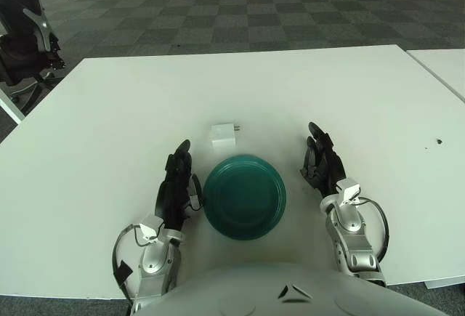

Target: Put the charger into the plate.

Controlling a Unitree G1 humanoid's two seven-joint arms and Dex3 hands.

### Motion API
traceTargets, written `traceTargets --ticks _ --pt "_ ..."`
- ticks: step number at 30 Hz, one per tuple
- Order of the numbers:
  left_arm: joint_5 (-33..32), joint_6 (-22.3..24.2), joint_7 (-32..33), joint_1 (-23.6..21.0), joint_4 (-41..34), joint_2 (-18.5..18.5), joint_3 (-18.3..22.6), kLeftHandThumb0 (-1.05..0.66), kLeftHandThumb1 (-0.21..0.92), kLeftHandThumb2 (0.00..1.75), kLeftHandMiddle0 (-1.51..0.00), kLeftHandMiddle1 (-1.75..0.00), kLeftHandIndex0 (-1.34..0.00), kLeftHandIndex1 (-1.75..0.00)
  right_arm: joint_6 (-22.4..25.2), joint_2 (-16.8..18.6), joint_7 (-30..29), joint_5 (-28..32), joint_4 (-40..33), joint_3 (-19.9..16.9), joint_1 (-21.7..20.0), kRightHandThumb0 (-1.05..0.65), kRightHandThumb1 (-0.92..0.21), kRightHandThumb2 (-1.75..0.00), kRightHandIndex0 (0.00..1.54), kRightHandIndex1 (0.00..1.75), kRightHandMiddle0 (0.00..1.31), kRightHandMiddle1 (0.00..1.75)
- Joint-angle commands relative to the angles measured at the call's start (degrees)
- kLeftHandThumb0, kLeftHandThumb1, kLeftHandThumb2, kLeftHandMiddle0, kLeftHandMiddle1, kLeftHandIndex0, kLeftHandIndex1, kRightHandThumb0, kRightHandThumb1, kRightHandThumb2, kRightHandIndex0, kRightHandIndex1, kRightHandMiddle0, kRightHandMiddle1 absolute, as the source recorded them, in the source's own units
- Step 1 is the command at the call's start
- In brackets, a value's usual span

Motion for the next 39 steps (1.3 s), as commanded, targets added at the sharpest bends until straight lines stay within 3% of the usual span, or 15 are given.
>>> traceTargets --ticks 1,9,14,16,19,20,21,24,27,32,39 --pt "-1.1 5.1 1.4 -0.2 -6.7 0.5 0.0 -0.95 0.92 1.02 -0.18 -0.04 0.0 -0.62 4.7 0.2 0.0 -0.5 5.4 1.0 5.3 -0.75 -0.92 -0.93 0.04 0.0 0.0 0.21" --pt "-5.2 18.0 4.6 -4.7 -15.8 0.5 2.2 -0.9 0.92 1.02 -0.28 -0.06 0.0 -0.86 4.2 0.3 -0.4 -1.1 6.2 1.4 4.9 -0.73 -0.92 -0.94 0.04 0.0 0.0 0.2" --pt "-0.6 25.6 7.9 -15.0 -17.4 3.5 4.6 -0.87 0.92 1.02 -0.32 -0.06 -0.01 -0.95 4.2 0.4 0.0 -0.6 6.8 1.4 4.5 -0.74 -0.92 -0.94 0.03 0.0 0.0 0.19" --pt "5.8 25.0 9.0 -20.0 -14.6 6.2 3.6 -0.86 0.92 1.0 -0.36 -0.08 -0.06 -1.02 3.9 0.4 0.0 -0.5 7.0 1.4 4.4 -0.74 -0.92 -0.94 0.03 0.0 0.0 0.18" --pt "19.9 19.7 11.2 -26.3 -8.3 12.3 -0.3 -0.84 0.92 0.98 -0.43 -0.12 -0.12 -1.12 3.4 0.3 0.0 -0.7 7.5 1.5 4.1 -0.75 -0.92 -0.94 0.03 0.0 0.0 0.18" --pt "23.5 18.3 11.6 -27.7 -6.7 14.1 -1.3 -0.84 0.92 0.98 -0.43 -0.23 -0.14 -1.2 3.3 0.3 0.0 -0.8 7.7 1.6 4.0 -0.75 -0.92 -0.93 0.03 0.0 0.0 0.18" --pt "25.4 17.5 11.9 -28.4 -5.9 15.0 -1.8 -0.84 0.92 0.97 -0.39 -0.38 -0.15 -1.26 3.2 0.3 0.0 -0.8 7.8 1.6 4.0 -0.75 -0.92 -0.93 0.03 0.0 0.0 0.18" --pt "33.8 13.8 9.6 -31.0 -3.4 22.2 -4.6 -0.89 0.92 0.94 -0.26 -0.62 -0.13 -1.36 2.5 0.2 0.4 -0.6 8.3 1.7 3.7 -0.76 -0.92 -0.92 0.02 0.0 0.0 0.19" --pt "40.6 10.9 7.5 -34.1 -0.7 27.7 -7.5 -0.95 0.92 0.89 -0.19 -0.69 -0.11 -1.39 2.0 0.1 0.8 -0.4 8.6 1.9 3.6 -0.76 -0.92 -0.92 0.02 0.0 0.0 0.19" --pt "47.6 9.3 5.5 -40.9 5.3 30.8 -12.2 -1.02 0.92 0.83 -0.16 -0.63 -0.12 -1.35 0.4 -0.3 0.9 -1.0 8.9 2.4 3.9 -0.77 -0.92 -0.91 0.03 0.0 0.0 0.2" --pt "49.9 4.6 4.7 -48.0 16.2 30.9 -16.3 -1.04 0.92 0.71 -0.21 -0.46 -0.14 -1.26 1.3 0.3 0.7 -0.5 7.7 2.9 4.6 -0.77 -0.92 -0.91 0.03 0.0 0.0 0.2"
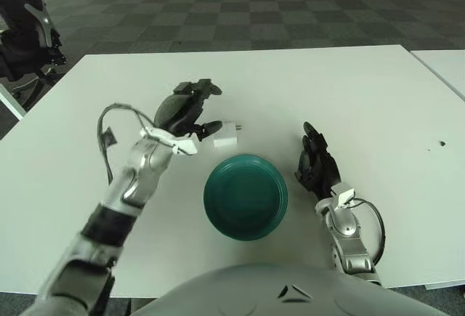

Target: Put the charger into the plate.

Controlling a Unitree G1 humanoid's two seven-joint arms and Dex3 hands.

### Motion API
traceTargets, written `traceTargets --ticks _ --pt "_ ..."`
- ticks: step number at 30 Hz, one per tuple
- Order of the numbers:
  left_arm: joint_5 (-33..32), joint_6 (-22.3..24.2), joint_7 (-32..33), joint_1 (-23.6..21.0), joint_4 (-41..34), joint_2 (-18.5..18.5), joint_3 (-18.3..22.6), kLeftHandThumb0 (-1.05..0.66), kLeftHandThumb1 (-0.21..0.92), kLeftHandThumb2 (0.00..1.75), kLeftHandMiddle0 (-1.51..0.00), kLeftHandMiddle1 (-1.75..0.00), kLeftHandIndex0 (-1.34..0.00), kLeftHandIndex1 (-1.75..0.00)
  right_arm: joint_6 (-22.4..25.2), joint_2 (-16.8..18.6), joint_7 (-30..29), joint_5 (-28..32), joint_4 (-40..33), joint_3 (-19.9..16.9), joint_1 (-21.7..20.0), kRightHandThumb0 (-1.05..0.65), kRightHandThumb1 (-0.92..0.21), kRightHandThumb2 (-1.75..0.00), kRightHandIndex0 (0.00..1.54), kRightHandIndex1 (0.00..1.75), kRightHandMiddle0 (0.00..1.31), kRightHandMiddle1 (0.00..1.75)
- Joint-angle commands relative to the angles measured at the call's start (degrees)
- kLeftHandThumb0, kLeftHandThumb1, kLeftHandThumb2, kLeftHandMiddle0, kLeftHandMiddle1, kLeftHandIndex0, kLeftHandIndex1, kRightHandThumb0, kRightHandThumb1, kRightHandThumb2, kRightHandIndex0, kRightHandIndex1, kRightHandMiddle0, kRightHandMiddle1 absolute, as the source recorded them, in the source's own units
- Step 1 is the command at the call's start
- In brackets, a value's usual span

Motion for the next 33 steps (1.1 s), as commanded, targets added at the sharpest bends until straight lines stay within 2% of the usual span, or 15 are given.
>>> traceTargets --ticks 1,6,10,12,18,25,33 --pt "1.3 -2.9 -1.3 -3.6 5.2 0.6 -2.4 -1.03 0.92 0.69 -0.22 -0.45 -0.13 -1.25 6.4 0.2 0.8 0.4 5.1 0.8 4.7 -0.77 -0.92 -0.91 0.03 0.01 0.0 0.2" --pt "-1.1 -3.8 -8.3 -5.5 7.6 1.5 -3.8 -0.99 0.92 0.64 -0.24 -0.44 -0.07 -1.18 6.9 0.3 1.3 0.6 4.7 1.1 4.8 -0.77 -0.92 -0.9 0.03 0.0 0.0 0.21" --pt "-3.2 -2.8 -16.2 -9.1 10.8 0.5 -5.5 -0.99 0.92 0.63 -0.22 -0.44 -0.02 -1.09 7.4 0.7 0.7 0.2 4.3 1.2 5.1 -0.78 -0.92 -0.9 0.02 0.0 0.0 0.2" --pt "-3.6 -3.0 -17.7 -10.6 12.5 0.0 -6.0 -1.01 0.92 0.64 -0.2 -0.44 -0.01 -1.06 7.4 0.9 0.5 0.0 4.2 1.4 5.2 -0.78 -0.92 -0.9 0.02 0.0 0.0 0.19" --pt "-3.8 -6.7 -19.5 -15.4 22.0 -1.5 -8.4 -1.04 0.92 0.65 -0.15 -0.5 0.0 -1.0 7.4 1.4 -0.4 -0.6 4.1 1.7 5.4 -0.78 -0.92 -0.89 0.01 0.0 0.0 0.19" --pt "-4.7 -8.8 -19.9 -16.8 26.9 -2.6 -9.3 -1.05 0.92 0.69 -0.1 -0.49 0.0 -0.94 8.8 2.7 -2.7 -1.5 3.7 1.8 5.5 -0.77 -0.92 -0.89 0.01 0.0 0.0 0.19" --pt "-3.7 -9.6 -18.9 -18.5 31.7 -4.1 -10.6 -1.03 0.92 0.71 -0.15 -0.31 0.0 -0.95 8.8 3.1 -4.0 -2.7 3.9 2.3 5.2 -0.76 -0.92 -0.9 0.0 0.0 0.0 0.17"
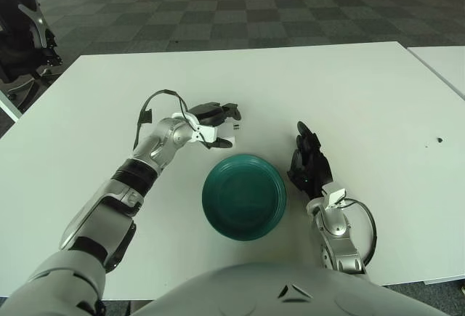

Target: Put the charger into the plate.

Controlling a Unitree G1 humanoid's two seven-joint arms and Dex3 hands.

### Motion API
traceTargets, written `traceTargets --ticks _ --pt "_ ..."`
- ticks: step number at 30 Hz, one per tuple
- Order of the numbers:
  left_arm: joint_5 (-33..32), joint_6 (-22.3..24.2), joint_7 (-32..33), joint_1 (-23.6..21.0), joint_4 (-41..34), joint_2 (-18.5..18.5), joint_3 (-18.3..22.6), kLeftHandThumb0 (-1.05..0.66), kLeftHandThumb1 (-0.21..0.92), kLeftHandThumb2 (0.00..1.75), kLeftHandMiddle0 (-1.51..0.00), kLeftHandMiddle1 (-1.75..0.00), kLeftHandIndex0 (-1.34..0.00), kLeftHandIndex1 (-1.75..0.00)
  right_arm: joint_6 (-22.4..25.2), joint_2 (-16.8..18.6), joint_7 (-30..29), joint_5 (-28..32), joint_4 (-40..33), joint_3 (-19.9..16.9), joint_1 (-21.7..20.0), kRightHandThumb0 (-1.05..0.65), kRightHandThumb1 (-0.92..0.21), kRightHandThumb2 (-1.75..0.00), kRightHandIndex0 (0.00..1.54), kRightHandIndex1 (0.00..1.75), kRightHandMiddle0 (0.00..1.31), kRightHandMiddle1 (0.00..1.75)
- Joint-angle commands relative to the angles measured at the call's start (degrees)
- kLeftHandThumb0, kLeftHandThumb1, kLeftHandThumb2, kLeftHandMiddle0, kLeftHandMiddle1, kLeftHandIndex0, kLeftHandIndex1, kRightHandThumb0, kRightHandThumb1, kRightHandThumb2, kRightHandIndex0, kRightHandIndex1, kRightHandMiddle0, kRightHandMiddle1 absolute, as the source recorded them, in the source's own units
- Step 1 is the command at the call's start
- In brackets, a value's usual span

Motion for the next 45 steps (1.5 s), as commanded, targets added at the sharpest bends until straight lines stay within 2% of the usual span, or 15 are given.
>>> traceTargets --ticks 1,7,17,28,29,31,32,34,35,36,37,38,40,43,45 --pt "1.0 -0.5 0.5 -2.8 3.8 -0.3 -1.1 -1.03 0.92 0.72 -0.16 -0.29 0.0 -0.95 7.3 0.1 -0.5 -0.5 5.3 0.3 4.5 -0.76 -0.92 -0.9 0.0 0.0 0.0 0.17" --pt "2.2 -1.7 2.3 -5.4 10.8 -1.5 -2.5 -1.03 0.92 0.74 -0.19 -0.21 0.0 -0.97 7.0 0.3 -1.0 -0.8 5.5 0.2 4.3 -0.75 -0.92 -0.91 0.0 0.0 0.0 0.15" --pt "6.3 -3.0 8.2 -9.2 21.7 -3.3 -6.6 -1.05 0.92 0.75 -0.16 -0.14 0.0 -0.97 6.3 0.5 -0.2 0.5 5.6 0.0 3.9 -0.76 -0.92 -0.9 0.0 0.0 0.0 0.13" --pt "8.1 -3.1 15.3 -9.5 31.3 -5.7 -9.9 -1.02 0.92 0.67 -0.21 -0.14 0.0 -0.96 5.4 0.1 0.7 0.9 6.6 -0.5 3.0 -0.78 -0.92 -0.89 0.0 0.0 0.0 0.17" --pt "8.2 -3.1 15.9 -9.6 32.0 -5.9 -10.2 -1.02 0.92 0.67 -0.21 -0.19 0.0 -0.97 5.3 0.0 0.9 1.0 6.8 -0.6 2.9 -0.79 -0.92 -0.88 0.0 0.0 0.0 0.17" --pt "8.4 -3.1 17.2 -9.9 33.3 -6.2 -10.7 -1.0 0.92 0.64 -0.12 -0.54 0.0 -1.04 5.1 -0.1 1.4 1.2 7.0 -0.7 2.7 -0.79 -0.92 -0.88 0.0 0.0 0.0 0.17" --pt "8.6 -3.0 18.4 -10.1 34.3 -6.3 -11.0 -0.99 0.92 0.64 -0.09 -0.62 0.0 -1.06 5.0 -0.2 1.8 1.4 7.1 -0.7 2.6 -0.8 -0.92 -0.88 0.0 0.0 0.0 0.18" --pt "9.1 -2.9 20.9 -10.2 35.8 -6.6 -11.5 -0.95 0.92 0.57 -0.04 -0.92 -0.01 -1.23 5.0 -0.2 2.2 1.8 7.4 -0.9 2.4 -0.81 -0.92 -0.87 0.0 0.0 0.0 0.18" --pt "9.3 -2.9 22.1 -10.2 36.3 -6.6 -11.7 -0.86 0.89 0.52 -0.02 -1.12 -0.04 -1.37 5.0 -0.2 2.2 1.9 7.5 -1.0 2.3 -0.81 -0.92 -0.86 0.0 0.0 0.0 0.18" --pt "9.7 -2.8 23.6 -10.1 36.9 -6.6 -12.0 -0.83 0.88 0.5 -0.02 -1.2 -0.04 -1.42 5.1 -0.2 2.3 2.0 7.4 -1.1 2.3 -0.81 -0.92 -0.86 0.0 0.0 0.0 0.18" --pt "9.9 -2.7 24.7 -10.0 37.4 -6.5 -12.3 -0.75 0.86 0.48 -0.01 -1.35 -0.07 -1.51 5.1 -0.1 2.4 2.1 7.5 -1.2 2.2 -0.82 -0.92 -0.86 0.0 0.0 0.0 0.17" --pt "10.5 -2.3 27.1 -9.7 38.4 -6.3 -12.7 -0.73 0.85 0.48 -0.01 -1.41 -0.08 -1.55 5.2 -0.1 2.4 2.3 7.5 -1.2 2.2 -0.82 -0.92 -0.86 0.0 0.0 0.0 0.17" --pt "11.2 -1.7 30.7 -9.2 40.0 -6.1 -13.4 -0.52 0.77 0.62 -0.07 -1.61 -0.27 -1.6 5.4 0.0 2.4 2.4 7.6 -1.4 2.1 -0.82 -0.92 -0.86 0.0 0.0 0.0 0.17" --pt "11.9 -1.1 34.7 -8.9 41.8 -6.4 -14.3 -0.17 0.59 0.9 -0.29 -1.7 -0.39 -1.59 5.6 0.0 2.4 2.5 7.7 -1.6 2.0 -0.83 -0.92 -0.86 0.0 0.0 0.0 0.16" --pt "12.1 -0.8 36.8 -8.6 42.6 -6.7 -14.6 -0.09 0.5 1.03 -0.38 -1.7 -0.43 -1.62 5.6 0.0 2.5 2.6 7.9 -1.8 1.8 -0.83 -0.92 -0.85 0.0 0.0 0.0 0.16"
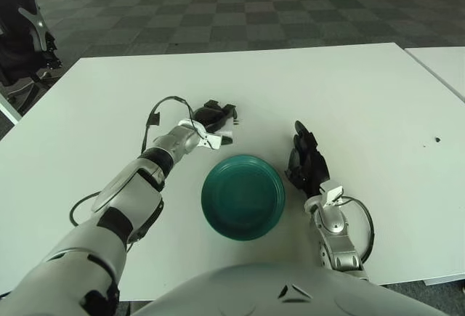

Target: Put the charger into the plate.

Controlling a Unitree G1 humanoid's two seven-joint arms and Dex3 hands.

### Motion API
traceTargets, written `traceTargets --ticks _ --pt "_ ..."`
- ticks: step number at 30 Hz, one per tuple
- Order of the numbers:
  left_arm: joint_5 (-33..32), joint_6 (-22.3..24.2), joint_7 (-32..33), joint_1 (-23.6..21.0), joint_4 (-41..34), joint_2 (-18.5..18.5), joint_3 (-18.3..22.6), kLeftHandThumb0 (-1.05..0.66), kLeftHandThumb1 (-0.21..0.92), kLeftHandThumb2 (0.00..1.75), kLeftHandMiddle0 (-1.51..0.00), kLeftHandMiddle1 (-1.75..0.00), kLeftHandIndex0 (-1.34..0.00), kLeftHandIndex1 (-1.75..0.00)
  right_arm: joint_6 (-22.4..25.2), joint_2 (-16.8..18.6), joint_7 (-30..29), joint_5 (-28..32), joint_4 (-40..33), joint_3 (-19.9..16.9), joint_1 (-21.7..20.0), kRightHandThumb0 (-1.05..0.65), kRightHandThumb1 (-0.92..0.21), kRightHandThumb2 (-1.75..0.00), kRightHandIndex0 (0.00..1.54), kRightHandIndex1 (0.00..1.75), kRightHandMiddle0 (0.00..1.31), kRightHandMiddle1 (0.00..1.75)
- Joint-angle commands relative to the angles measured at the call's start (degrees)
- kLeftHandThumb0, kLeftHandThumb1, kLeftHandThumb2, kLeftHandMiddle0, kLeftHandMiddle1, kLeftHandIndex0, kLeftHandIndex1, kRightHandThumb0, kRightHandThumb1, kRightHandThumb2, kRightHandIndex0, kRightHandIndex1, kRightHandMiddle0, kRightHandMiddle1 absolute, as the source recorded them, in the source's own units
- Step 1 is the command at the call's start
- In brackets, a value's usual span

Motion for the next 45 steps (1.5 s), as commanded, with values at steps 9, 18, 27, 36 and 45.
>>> traceTargets --ticks 9,18,27,36,45 --pt "-1.6 -0.2 4.9 5.4 4.6 -0.8 1.0 0.0 0.2 1.41 -0.69 -1.61 -0.55 -1.74 5.5 0.1 1.0 2.2 7.3 -1.7 2.7 -0.83 -0.92 -0.86 0.0 0.0 0.0 0.14" --pt "-6.3 -0.9 -0.5 3.5 3.3 -0.3 4.9 0.0 0.11 1.51 -0.78 -1.62 -0.58 -1.75 4.2 -0.2 1.8 2.0 8.6 -1.6 2.3 -0.83 -0.92 -0.86 0.0 0.0 0.0 0.14" --pt "-8.9 -5.3 -3.7 2.0 -10.2 6.3 9.0 0.0 0.09 1.52 -0.82 -1.59 -0.57 -1.75 3.1 -0.3 2.1 1.8 9.3 -1.6 2.3 -0.82 -0.92 -0.88 0.0 0.0 0.0 0.14" --pt "-13.4 -4.8 -10.7 11.2 -46.7 12.4 17.4 0.0 0.12 1.52 -0.76 -1.68 -0.54 -1.75 3.2 -0.6 2.3 1.3 9.1 -1.2 2.4 -0.82 -0.92 -0.89 0.0 0.0 0.0 0.14" --pt "-18.2 -1.2 -18.7 19.1 -67.9 12.0 19.4 0.0 0.09 1.58 -0.75 -1.74 -0.57 -1.75 3.6 -0.7 3.1 1.8 9.3 -1.2 1.8 -0.82 -0.92 -0.89 0.0 0.0 0.0 0.15"
